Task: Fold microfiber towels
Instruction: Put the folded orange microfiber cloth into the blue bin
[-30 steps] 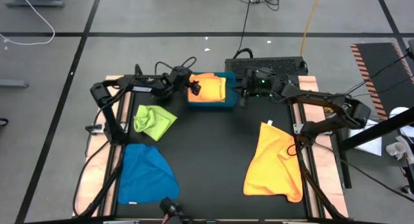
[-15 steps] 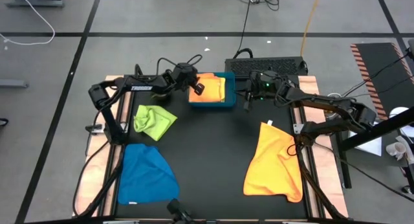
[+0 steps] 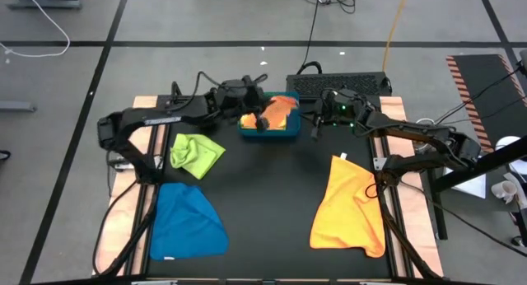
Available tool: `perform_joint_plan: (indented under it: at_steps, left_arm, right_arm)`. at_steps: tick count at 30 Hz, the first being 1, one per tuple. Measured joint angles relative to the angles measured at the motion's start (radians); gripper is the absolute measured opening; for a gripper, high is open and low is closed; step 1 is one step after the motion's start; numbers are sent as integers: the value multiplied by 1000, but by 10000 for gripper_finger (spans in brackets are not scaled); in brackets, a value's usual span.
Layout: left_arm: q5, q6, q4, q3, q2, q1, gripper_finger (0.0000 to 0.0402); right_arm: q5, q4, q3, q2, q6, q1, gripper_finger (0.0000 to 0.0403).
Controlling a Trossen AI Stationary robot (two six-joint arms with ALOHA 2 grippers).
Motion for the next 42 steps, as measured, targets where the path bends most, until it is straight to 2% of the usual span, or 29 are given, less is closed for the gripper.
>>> perform_joint_plan:
  at_steps: [4,8,15,18,22,28,32,36,42]
  left_arm:
    - [-30,40,-75,-15,-85,-130,2]
    - [-133,43,-134,-70,-97,-261,2]
    - [-272,-7,-144,-123,-88,-403,1]
    - [-280,-9,-133,-122,-89,-423,1]
    - [-279,-23,-134,-122,-89,-433,1]
    - [-280,-22,-133,-122,-89,-434,0]
    - [-278,-7,-131,-122,-89,-433,0]
    - [-279,-3,-122,-122,-89,-429,0]
    - [-279,-9,-121,-122,-89,-411,0]
  right_arm:
    - [0,-3,0,-61,16,5,13]
    - [-2,-16,-2,-124,50,35,13]
    - [-79,-67,-1,-141,77,209,17]
    - [-70,-65,-1,-104,78,314,35]
    - [-19,-57,-1,-49,81,414,92]
    - [83,-14,-1,12,130,443,205]
    - [148,-13,-1,63,130,436,257]
    - [157,-6,-1,132,141,434,275]
    - [60,-7,-1,206,186,451,259]
